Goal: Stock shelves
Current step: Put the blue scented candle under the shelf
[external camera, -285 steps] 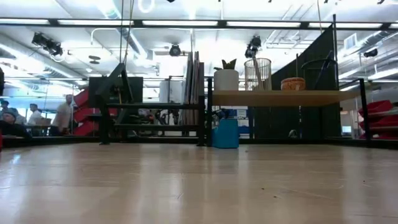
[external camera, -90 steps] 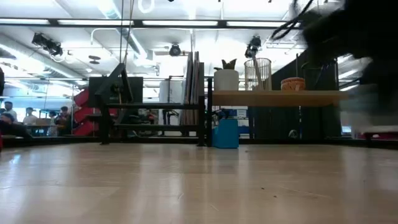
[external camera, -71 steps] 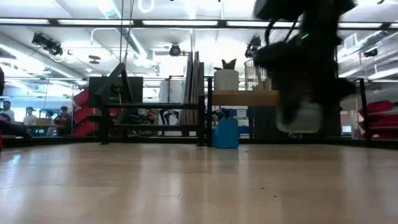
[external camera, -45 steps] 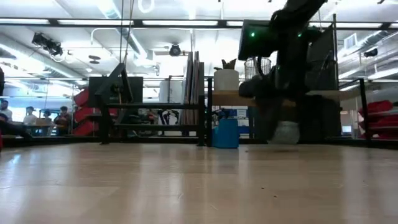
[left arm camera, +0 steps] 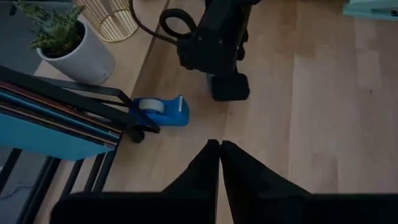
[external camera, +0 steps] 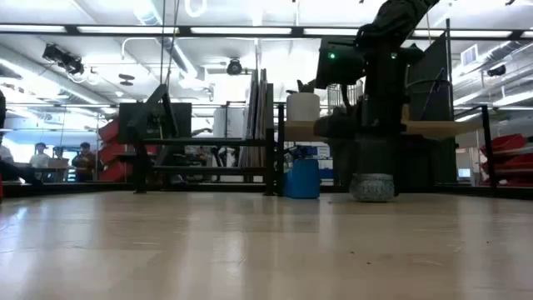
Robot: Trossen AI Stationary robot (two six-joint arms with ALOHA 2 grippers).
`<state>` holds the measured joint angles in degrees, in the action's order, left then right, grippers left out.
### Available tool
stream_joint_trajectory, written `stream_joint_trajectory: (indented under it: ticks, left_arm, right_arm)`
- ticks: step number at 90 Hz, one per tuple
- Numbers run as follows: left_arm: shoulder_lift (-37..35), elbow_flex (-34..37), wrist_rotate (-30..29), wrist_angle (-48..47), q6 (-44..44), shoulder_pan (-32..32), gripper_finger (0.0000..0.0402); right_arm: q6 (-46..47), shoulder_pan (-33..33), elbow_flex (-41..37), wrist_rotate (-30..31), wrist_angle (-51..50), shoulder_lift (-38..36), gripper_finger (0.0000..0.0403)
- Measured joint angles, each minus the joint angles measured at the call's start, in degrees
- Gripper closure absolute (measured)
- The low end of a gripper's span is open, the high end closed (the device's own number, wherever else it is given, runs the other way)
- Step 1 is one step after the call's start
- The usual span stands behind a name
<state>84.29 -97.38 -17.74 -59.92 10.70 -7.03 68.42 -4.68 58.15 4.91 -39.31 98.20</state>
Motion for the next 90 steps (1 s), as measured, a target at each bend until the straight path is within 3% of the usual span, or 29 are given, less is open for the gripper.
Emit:
stream_joint_trajectory:
  ticks: [25,44,55,78,82,90]
  left_arm:
    - [0.0,0.0,0.0,0.0,0.0,0.0,0.0402]
    - [0.0,0.0,0.0,-0.3,0.0,0.0,0.0402]
    - [0.0,0.0,0.0,-0.3,0.3,0.0,0.0402]
    - [0.0,0.0,0.3,-0.5,0.3,0.0,0.0402]
    - [0.0,0.0,0.7,-0.4,0.3,0.0,0.0402]
    - [0.0,0.0,0.9,-0.4,0.2,0.0,0.0402]
  right_arm:
    - [-1.9,4.2,0.0,-0.1,-8.1,-6.5,0.0023]
    - [1.7,14.9,-0.4,1.3,-5.3,-8.4,0.0053]
    - [7.0,18.0,-1.4,2.9,-2.9,-4.7,0.0125]
    - [6.5,14.2,-1.4,3.5,-1.3,-0.6,0.0373]
    - [6.0,12.9,-1.4,4.3,-1.3,-0.6,0.0389]
    - [4.8,10.0,-1.4,4.9,-1.5,-0.6,0.0386]
